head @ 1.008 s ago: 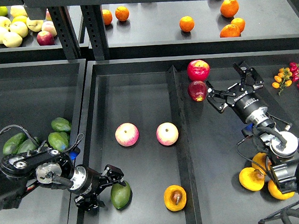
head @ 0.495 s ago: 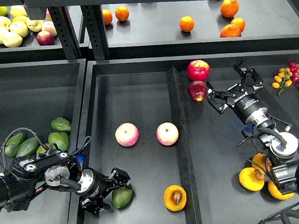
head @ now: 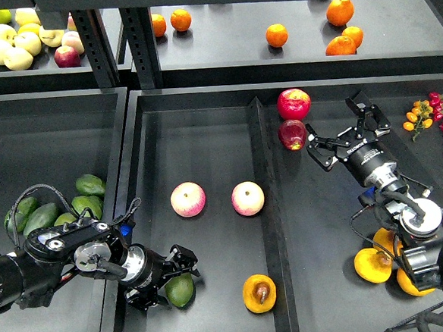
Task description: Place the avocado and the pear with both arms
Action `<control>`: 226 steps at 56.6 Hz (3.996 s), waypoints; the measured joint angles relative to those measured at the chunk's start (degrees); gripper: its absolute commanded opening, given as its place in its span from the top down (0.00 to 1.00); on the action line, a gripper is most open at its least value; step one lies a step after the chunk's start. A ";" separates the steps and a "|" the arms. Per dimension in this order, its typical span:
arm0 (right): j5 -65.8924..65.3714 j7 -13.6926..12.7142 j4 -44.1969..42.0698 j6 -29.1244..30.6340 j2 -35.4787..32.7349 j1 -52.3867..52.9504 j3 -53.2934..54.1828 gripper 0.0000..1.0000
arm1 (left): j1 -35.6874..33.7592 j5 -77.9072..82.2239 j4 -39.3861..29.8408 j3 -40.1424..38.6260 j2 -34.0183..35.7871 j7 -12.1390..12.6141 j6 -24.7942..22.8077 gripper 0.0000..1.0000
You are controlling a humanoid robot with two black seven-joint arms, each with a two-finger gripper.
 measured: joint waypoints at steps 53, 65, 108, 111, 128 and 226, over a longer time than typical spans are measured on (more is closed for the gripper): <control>-0.03 -0.52 0.18 0.00 0.00 -0.93 -0.08 0.00 | -3.48 1.82 -0.21 -3.93 0.74 0.02 0.00 0.50; -0.03 -0.54 0.18 0.00 0.00 -1.14 -0.25 0.00 | -9.12 -2.28 -3.46 -2.74 6.61 0.00 0.01 0.49; -0.03 -0.70 0.52 0.00 0.00 -0.88 -0.97 0.00 | -3.92 -4.57 -2.46 -1.61 22.95 -0.01 0.00 0.45; -0.04 -0.70 0.52 0.00 0.00 -0.88 -0.97 0.00 | -3.55 -4.57 -1.91 -1.66 22.81 -0.01 0.00 0.44; -0.04 -0.70 0.53 0.00 0.00 -0.91 -0.97 0.00 | -3.10 -4.56 -0.78 -1.77 22.50 -0.01 0.00 0.31; -0.41 -0.99 1.07 0.00 0.00 -0.65 -1.38 0.00 | 21.08 -16.39 -10.24 -78.71 -9.21 -7.59 0.01 0.03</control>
